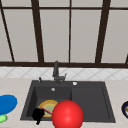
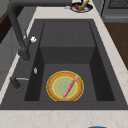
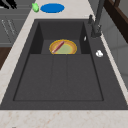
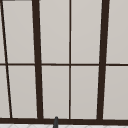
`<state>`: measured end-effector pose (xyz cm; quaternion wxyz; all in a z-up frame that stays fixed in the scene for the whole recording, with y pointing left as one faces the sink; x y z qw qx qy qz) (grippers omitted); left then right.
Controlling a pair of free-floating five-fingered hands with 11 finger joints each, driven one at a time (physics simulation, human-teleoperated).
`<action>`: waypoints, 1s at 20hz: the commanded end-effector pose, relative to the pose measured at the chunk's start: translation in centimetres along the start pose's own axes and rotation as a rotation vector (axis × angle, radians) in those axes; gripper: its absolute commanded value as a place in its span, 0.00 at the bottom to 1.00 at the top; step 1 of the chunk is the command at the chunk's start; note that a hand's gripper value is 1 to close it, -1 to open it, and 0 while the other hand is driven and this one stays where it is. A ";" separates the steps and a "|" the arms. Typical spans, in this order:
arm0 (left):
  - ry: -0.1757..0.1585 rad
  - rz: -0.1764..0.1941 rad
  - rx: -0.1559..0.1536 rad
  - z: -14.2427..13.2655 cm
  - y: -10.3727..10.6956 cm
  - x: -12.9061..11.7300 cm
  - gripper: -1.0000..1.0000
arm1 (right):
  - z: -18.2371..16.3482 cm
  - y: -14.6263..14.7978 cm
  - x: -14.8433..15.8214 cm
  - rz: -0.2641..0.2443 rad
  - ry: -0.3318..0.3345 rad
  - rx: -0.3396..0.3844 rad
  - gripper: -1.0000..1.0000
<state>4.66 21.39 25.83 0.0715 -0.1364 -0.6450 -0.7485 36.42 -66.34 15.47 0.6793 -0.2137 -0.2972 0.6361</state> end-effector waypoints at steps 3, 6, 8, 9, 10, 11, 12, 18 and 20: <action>0.000 0.000 0.000 0.0 0.0 0.0 0.50 | 0.3 1.8 0.2 0.128 0.059 -0.009 0.00; 0.000 0.000 0.000 0.0 0.0 0.0 0.50 | 0.6 1.5 0.6 0.132 0.085 -0.076 0.00; 0.000 0.000 0.000 0.0 0.0 0.0 0.50 | 0.8 0.6 0.2 0.146 0.073 -0.152 0.00; 0.000 0.000 0.000 0.0 0.0 0.0 0.50 | 1.1 0.4 -0.4 0.142 0.052 -0.157 0.00; 0.000 0.000 0.000 0.0 0.0 0.0 0.50 | 1.6 0.4 -0.6 0.133 0.038 -0.145 0.00; 0.000 0.000 0.000 0.0 0.0 0.0 0.50 | 1.9 0.4 -0.7 0.119 0.029 -0.135 0.00; 0.000 0.000 0.000 0.0 0.0 0.0 0.50 | 2.3 0.5 -0.7 0.115 0.019 -0.143 0.00; 0.000 0.000 0.000 0.0 0.0 0.0 0.50 | 4.4 1.5 -0.8 0.171 0.040 -0.136 0.00; 0.000 0.000 0.000 0.0 0.0 0.0 0.50 | 4.3 1.5 -0.8 0.193 0.048 -0.100 0.00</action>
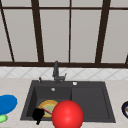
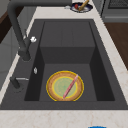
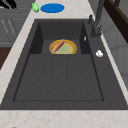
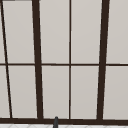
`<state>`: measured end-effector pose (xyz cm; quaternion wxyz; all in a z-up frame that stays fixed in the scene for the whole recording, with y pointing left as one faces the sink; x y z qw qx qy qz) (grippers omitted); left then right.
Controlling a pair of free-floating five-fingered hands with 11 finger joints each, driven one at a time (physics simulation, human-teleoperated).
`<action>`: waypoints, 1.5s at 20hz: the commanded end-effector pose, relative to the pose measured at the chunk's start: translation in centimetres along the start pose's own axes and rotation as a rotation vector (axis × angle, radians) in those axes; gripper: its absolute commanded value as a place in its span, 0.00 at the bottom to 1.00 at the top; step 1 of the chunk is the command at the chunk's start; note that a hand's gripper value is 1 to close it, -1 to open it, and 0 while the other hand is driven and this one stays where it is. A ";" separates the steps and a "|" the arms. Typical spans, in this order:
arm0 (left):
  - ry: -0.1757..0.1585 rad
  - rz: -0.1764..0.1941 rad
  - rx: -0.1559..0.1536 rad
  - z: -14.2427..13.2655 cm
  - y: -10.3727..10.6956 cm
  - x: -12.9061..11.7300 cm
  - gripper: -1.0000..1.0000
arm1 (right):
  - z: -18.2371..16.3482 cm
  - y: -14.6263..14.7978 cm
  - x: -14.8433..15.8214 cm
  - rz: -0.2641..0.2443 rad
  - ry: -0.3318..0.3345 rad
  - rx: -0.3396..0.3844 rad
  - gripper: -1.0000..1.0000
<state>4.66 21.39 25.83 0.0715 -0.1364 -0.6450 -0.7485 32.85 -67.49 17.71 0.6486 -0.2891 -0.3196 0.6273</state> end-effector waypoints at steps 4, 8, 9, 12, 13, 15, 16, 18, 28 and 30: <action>0.000 0.000 0.000 0.0 0.0 0.0 0.50 | 0.3 1.0 0.0 0.146 -0.014 0.056 0.00; 0.000 0.000 0.000 0.0 0.0 0.0 0.50 | 0.6 1.7 0.6 0.136 -0.022 0.037 0.00; 0.000 0.000 0.000 0.0 0.0 0.0 0.50 | 0.7 1.8 0.8 0.135 -0.019 0.041 0.00; 0.000 0.000 0.000 0.0 0.0 0.0 0.50 | 1.0 2.3 1.4 0.139 -0.014 0.040 0.00; 0.000 0.000 0.000 0.0 0.0 0.0 0.50 | 1.0 2.5 1.6 0.139 -0.014 0.034 0.00; 0.000 0.000 0.000 0.0 0.0 0.0 0.50 | 0.7 2.8 2.4 0.132 0.016 0.031 0.00; 0.000 0.000 0.000 0.0 0.0 0.0 0.50 | 0.7 2.8 2.7 0.136 0.024 0.034 0.00; 0.000 0.000 0.000 0.0 0.0 0.0 0.50 | 0.5 3.0 3.5 0.151 0.057 0.055 0.00; 0.000 0.000 0.000 0.0 0.0 0.0 0.50 | -3.5 2.6 6.1 0.245 0.211 0.312 0.00; 0.000 0.000 0.000 0.0 0.0 0.0 0.50 | -4.1 1.5 6.0 0.224 0.197 0.317 0.00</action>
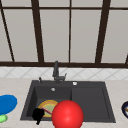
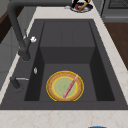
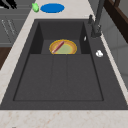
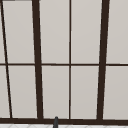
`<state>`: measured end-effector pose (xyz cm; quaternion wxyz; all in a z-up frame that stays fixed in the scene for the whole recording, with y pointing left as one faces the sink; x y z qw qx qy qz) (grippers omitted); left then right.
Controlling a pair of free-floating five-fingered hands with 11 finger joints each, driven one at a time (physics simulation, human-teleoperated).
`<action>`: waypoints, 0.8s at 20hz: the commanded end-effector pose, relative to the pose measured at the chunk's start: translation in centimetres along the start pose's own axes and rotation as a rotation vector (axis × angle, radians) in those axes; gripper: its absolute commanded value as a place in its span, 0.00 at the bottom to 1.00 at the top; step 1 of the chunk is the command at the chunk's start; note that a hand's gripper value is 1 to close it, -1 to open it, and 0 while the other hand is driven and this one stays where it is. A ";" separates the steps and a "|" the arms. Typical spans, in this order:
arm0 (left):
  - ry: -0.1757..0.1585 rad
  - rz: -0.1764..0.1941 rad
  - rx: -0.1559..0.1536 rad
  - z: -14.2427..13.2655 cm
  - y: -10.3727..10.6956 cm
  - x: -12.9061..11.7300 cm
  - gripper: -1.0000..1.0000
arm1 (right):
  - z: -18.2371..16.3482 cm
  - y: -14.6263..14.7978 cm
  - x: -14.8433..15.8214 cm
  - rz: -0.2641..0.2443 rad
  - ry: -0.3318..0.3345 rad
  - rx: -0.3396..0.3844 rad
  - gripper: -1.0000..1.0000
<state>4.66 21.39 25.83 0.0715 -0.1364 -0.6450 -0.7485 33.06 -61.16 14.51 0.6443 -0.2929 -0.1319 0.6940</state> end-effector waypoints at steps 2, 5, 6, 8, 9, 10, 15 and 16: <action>0.000 0.000 0.000 0.0 0.0 0.0 0.50 | -2.0 -1.8 0.0 0.012 0.006 0.013 0.00; 0.000 0.000 0.000 0.0 0.0 0.0 0.50 | -3.2 -1.1 -1.0 0.018 -0.021 -0.004 0.00; 0.000 0.000 0.000 0.0 0.0 0.0 0.50 | -3.1 -1.0 -1.2 0.031 -0.029 0.001 0.00; 0.000 0.000 0.000 0.0 0.0 0.0 0.50 | -2.8 -1.2 -0.9 0.042 -0.025 0.013 0.00; 0.000 0.000 0.000 0.0 0.0 0.0 0.50 | -2.6 -1.2 -1.0 0.047 -0.029 0.021 0.00; 0.000 0.000 0.000 0.0 0.0 0.0 0.50 | -2.2 -0.9 -1.1 0.045 -0.028 0.033 0.00; 0.000 0.000 0.000 0.0 0.0 0.0 0.50 | -2.0 0.0 2.0 0.050 0.051 0.045 0.00; 0.000 0.000 0.000 0.0 0.0 0.0 0.50 | -1.9 0.2 2.4 0.062 0.067 0.037 0.00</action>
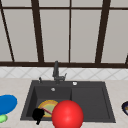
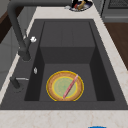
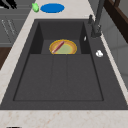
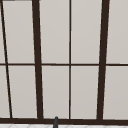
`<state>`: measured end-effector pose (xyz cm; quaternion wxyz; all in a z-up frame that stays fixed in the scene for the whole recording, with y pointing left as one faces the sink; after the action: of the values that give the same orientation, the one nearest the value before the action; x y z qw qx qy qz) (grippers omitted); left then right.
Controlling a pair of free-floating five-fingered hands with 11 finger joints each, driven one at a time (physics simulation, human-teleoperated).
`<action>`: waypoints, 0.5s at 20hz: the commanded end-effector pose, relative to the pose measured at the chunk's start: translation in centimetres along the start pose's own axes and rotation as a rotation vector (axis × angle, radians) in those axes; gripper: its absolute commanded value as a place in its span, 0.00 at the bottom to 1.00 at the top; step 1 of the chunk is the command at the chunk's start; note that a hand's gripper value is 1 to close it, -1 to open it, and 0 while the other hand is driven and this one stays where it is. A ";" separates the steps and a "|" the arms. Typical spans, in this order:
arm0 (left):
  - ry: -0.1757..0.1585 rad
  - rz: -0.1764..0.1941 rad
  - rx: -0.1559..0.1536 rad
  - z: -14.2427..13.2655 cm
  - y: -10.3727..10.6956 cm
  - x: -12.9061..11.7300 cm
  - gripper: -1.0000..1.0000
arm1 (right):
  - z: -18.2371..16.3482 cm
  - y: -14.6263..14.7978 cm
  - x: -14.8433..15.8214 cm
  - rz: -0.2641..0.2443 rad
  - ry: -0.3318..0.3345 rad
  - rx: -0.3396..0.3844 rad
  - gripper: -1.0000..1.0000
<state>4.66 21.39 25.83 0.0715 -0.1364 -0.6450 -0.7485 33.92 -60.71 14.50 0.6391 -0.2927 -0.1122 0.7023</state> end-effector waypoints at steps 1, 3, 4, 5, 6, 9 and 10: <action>0.000 0.000 0.000 0.0 0.0 0.0 0.50 | -1.5 0.9 2.4 0.046 0.070 0.001 0.00; 0.000 0.000 0.000 0.0 0.0 0.0 0.50 | -1.0 0.8 2.7 0.065 0.093 -0.004 0.00; 0.000 0.000 0.000 0.0 0.0 0.0 0.50 | -0.6 0.7 3.0 0.071 0.109 -0.014 0.00; 0.000 0.000 0.000 0.0 0.0 0.0 0.50 | -0.1 0.7 3.2 0.079 0.114 -0.020 0.00; 0.000 0.000 0.000 0.0 0.0 0.0 0.50 | 0.2 0.5 3.5 0.084 0.121 -0.022 0.00; 0.000 0.000 0.000 0.0 0.0 0.0 0.50 | 0.2 0.6 4.4 0.108 0.151 -0.016 0.00; 0.000 0.000 0.000 0.0 0.0 0.0 0.50 | 0.2 0.7 4.4 0.110 0.156 -0.017 0.00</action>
<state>4.66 21.39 25.83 0.0715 -0.1364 -0.6450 -0.7485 33.17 -57.48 13.68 0.6088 -0.3627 -0.0502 0.7038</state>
